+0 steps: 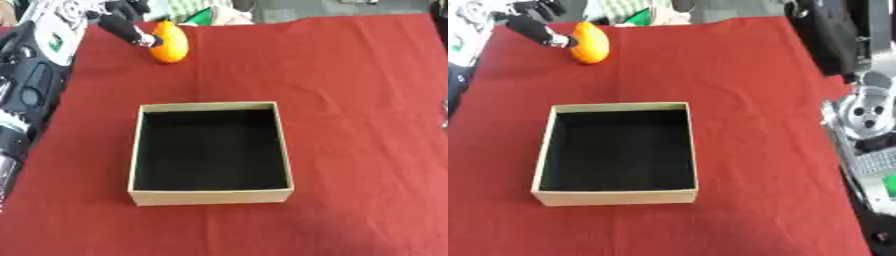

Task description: Pick up objects on the table and place them in the box.

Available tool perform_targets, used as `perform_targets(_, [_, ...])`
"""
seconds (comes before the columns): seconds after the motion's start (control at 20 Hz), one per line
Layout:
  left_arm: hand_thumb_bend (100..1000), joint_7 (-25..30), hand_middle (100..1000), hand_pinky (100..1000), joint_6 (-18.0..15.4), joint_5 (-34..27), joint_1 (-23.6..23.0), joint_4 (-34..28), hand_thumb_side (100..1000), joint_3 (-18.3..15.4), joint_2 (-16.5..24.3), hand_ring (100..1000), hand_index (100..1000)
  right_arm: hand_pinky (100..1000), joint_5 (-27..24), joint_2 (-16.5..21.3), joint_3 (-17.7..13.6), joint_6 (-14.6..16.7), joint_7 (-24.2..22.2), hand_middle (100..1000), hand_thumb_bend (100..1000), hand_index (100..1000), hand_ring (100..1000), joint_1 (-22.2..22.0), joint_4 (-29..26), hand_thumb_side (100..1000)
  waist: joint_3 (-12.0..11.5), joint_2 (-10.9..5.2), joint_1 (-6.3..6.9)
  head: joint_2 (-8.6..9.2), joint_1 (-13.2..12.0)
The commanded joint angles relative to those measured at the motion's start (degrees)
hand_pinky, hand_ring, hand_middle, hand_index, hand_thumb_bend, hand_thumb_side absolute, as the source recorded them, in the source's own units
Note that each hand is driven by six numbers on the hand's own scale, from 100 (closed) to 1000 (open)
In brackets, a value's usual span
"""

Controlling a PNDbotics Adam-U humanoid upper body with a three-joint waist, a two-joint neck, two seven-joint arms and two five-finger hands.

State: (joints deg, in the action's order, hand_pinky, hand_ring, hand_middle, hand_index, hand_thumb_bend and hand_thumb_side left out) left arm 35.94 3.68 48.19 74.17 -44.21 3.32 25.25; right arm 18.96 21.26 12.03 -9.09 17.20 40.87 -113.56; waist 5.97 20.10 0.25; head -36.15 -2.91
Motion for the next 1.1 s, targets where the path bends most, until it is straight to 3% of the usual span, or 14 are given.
perform_targets(0.05, [479,0.8,822,628,-0.37,2.06,1.66,0.04,361,-0.34,0.5,845,871,914,-0.37,0.28,-0.14,0.15,-0.03,810,100,920,850,1.07,-1.03,811,0.16,-1.45,-0.04,0.88,0.0])
perform_targets(0.45, [447,-2.24,814,606,0.09,4.12,1.85,0.67,320,-1.07,-0.58,834,862,915,-0.63,0.2,0.06,0.19,-0.09,807,100,920,847,1.44,-1.03,814,0.73,-0.86,0.03,1.56,-0.06])
perform_targets(1.1, [461,-9.79,817,614,3.1,6.61,2.4,0.48,350,-2.0,-0.99,839,863,916,-1.21,0.47,0.56,0.1,-0.37,798,100,921,839,2.1,-1.03,820,1.41,0.67,0.15,2.79,-0.23])
